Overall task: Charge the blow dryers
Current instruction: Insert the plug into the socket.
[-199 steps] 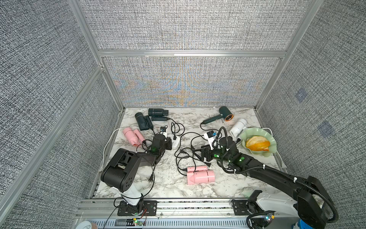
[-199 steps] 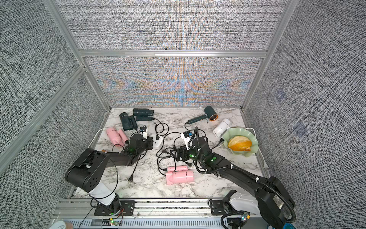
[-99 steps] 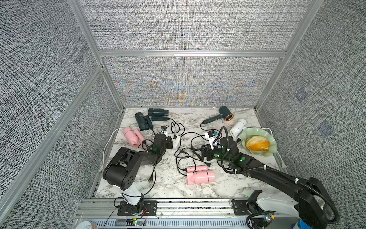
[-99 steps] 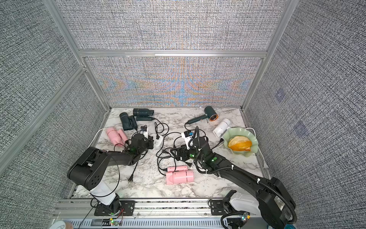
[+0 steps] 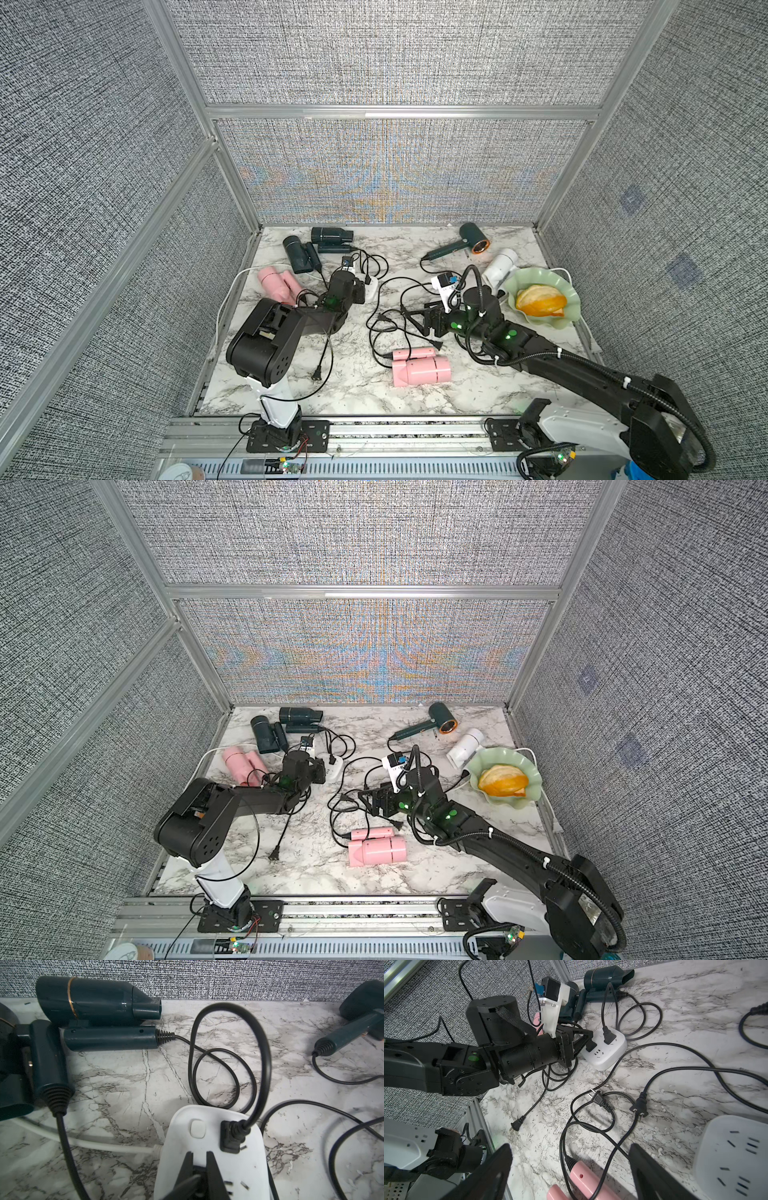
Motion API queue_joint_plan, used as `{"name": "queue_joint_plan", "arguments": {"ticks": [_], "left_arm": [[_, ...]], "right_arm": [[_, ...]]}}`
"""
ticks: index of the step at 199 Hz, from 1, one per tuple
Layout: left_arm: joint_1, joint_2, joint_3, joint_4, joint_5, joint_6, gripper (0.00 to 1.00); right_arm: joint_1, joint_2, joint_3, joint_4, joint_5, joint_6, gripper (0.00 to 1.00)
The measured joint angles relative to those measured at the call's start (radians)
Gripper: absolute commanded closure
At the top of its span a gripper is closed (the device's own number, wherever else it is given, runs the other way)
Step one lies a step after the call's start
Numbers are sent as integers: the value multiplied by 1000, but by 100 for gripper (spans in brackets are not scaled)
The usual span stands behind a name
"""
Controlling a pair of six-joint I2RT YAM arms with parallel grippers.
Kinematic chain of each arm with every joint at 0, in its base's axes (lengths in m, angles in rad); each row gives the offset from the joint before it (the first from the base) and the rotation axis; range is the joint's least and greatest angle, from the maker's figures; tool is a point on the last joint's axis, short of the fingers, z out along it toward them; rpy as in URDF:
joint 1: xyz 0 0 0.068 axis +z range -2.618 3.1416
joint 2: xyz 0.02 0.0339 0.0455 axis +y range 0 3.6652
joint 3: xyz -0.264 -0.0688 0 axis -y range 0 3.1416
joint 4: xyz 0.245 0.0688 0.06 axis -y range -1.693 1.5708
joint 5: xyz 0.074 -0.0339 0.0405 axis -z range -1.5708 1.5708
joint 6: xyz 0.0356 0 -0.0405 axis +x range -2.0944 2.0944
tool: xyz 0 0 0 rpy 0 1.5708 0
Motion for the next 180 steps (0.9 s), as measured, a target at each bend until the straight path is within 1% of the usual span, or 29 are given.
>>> {"name": "queue_joint_plan", "arguments": {"ticks": [31, 60, 95, 132, 157, 167, 180], "left_arm": [[2, -25, 10, -66, -9, 3, 63], [2, -66, 36, -173, 11, 7, 54], [2, -125, 50, -239, 46, 6, 51], [0, -235, 38, -356, 127, -57, 52], [1, -345, 8, -462, 225, -111, 51], [1, -397, -12, -502, 270, -131, 49], [1, -475, -50, -540, 332, -156, 49]], "right_arm": [[0, -24, -8, -5, 3, -3, 10], [0, -28, -21, -13, 11, -4, 10], [0, -33, -34, -18, 10, -3, 10], [0, -45, -33, -31, 10, -2, 10], [0, -46, -19, -47, 10, -2, 10], [1, -45, -18, -47, 10, -2, 10], [3, -39, -16, -49, 8, -2, 10]]}}
